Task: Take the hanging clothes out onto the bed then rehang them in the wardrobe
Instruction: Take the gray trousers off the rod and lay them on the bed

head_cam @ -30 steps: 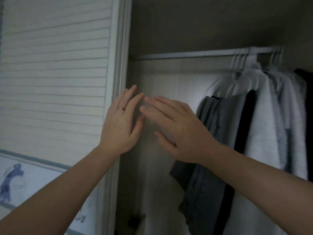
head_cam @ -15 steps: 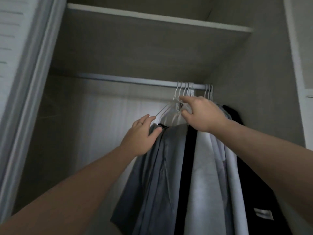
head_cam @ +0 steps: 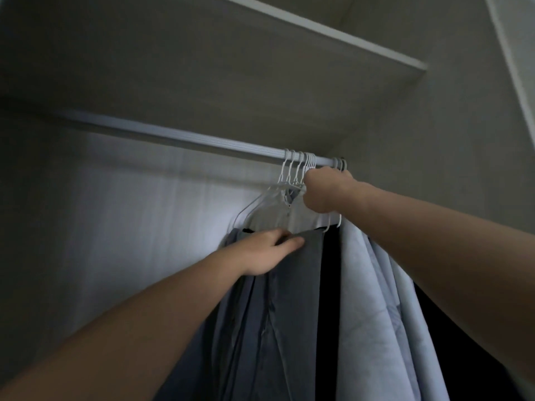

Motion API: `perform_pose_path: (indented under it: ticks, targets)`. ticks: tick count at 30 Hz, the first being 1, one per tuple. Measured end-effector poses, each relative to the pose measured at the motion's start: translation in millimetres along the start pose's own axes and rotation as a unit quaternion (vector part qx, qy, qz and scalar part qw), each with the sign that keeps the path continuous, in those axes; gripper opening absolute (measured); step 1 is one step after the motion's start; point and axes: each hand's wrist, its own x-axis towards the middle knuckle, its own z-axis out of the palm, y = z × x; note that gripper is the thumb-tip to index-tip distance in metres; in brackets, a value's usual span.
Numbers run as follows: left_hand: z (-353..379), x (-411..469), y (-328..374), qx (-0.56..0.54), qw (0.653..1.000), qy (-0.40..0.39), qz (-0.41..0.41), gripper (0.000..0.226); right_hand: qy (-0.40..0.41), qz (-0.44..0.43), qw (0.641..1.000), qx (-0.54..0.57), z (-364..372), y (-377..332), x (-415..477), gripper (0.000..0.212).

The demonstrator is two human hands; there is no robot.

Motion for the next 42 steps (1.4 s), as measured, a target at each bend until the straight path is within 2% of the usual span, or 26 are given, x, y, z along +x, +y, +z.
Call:
perform_pose_path:
  ticks: [4,9,11,13,14,15,16,18,19,20,23,25,30,34,39,42]
  targets:
    - [-3.0,0.4,-4.3,0.002,1.0,-0.008,0.017,0.062,-0.02,0.014,0.998,-0.056,5.0,-8.8,7.0,0.009]
    - [-5.1,-5.2,-9.8,0.005,1.0,-0.01,0.026,0.057,0.072,0.003,0.991,-0.112,10.8,-23.2,11.2,0.014]
    - [-7.6,-7.3,-13.1,0.004,1.0,-0.006,0.024,0.047,0.078,0.005,0.996,-0.045,10.9,-30.3,14.5,0.009]
    - [-10.3,-9.4,-17.1,0.003,1.0,0.004,0.021,0.046,0.03,0.027,0.993,0.11,10.4,-37.1,20.4,0.008]
    - [-11.9,-11.2,-19.4,-0.001,1.0,0.009,0.021,0.048,-0.004,0.055,0.974,0.22,9.0,-40.9,25.9,0.006]
    - [-13.3,-12.8,-21.2,-0.009,1.0,0.01,0.021,0.05,-0.039,0.101,0.935,0.337,7.7,-42.6,32.9,0.015]
    - [-14.6,-14.7,-22.7,-0.02,1.0,0.009,0.019,0.05,-0.077,0.154,0.877,0.449,6.8,-43.1,39.2,0.022]
    - [-17.0,-19.5,-27.5,-0.041,0.999,0.002,0.016,0.049,-0.138,0.227,0.734,0.625,7.2,-43.5,45.8,0.027]
    - [-18.0,-21.5,-29.5,-0.046,0.999,0.0,0.016,0.048,-0.148,0.242,0.687,0.669,8.3,-43.2,48.0,0.028]
    - [-19.1,-23.3,-31.0,-0.049,0.999,-0.001,0.017,0.049,-0.152,0.25,0.658,0.694,9.6,-43.6,49.1,0.027]
    - [-22.1,-25.7,-34.5,-0.05,0.999,-0.002,0.017,0.052,-0.125,0.259,0.628,0.723,11.1,-50.9,45.7,0.022]
    - [-20.1,-25.5,-38.6,-0.047,0.999,-0.003,0.012,0.05,-0.102,0.256,0.609,0.743,12.6,-59.8,41.7,0.026]
    - [-12.0,-23.0,-52.3,-0.057,0.998,0.006,0.006,0.069,-0.049,0.225,0.587,0.777,19.5,-77.2,33.9,0.026]
    - [-8.4,-15.8,-56.1,-0.047,0.998,0.034,-0.003,0.084,-0.025,0.184,0.616,0.765,14.5,-81.9,36.6,0.025]
    - [-16.4,-10.0,-53.0,0.007,0.991,0.131,0.005,0.075,-0.003,0.15,0.634,0.758,3.6,-70.1,34.1,0.022]
    - [-21.5,-11.4,-46.0,0.031,0.979,0.2,0.017,0.074,0.027,0.14,0.674,0.725,-1.7,-50.7,15.7,0.016]
